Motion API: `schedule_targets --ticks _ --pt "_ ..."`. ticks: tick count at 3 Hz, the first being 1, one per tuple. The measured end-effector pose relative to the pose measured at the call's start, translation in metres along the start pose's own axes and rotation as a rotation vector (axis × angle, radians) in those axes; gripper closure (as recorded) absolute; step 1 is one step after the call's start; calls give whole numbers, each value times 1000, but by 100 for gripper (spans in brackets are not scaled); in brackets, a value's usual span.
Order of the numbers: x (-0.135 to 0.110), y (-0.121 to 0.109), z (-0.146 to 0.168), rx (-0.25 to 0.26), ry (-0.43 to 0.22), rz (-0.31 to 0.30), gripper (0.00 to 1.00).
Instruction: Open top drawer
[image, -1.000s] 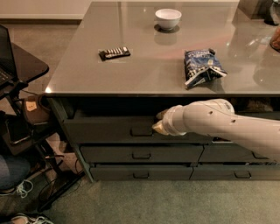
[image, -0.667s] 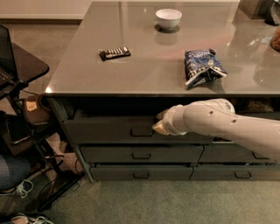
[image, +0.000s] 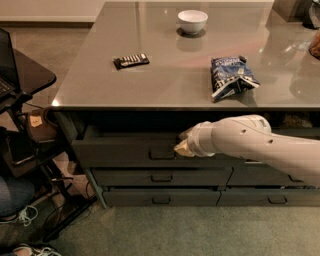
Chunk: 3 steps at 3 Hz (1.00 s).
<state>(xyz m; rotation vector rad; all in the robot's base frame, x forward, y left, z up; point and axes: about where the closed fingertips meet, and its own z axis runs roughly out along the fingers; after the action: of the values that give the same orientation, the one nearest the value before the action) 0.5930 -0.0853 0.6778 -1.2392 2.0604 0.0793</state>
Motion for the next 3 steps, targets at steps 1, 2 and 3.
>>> schedule_targets --ticks 1,2,3 --pt "3 8 -7 -2 0 2 100" --pt "3 8 -7 -3 -1 2 100" --pt "10 19 -12 -11 -2 -10 100"
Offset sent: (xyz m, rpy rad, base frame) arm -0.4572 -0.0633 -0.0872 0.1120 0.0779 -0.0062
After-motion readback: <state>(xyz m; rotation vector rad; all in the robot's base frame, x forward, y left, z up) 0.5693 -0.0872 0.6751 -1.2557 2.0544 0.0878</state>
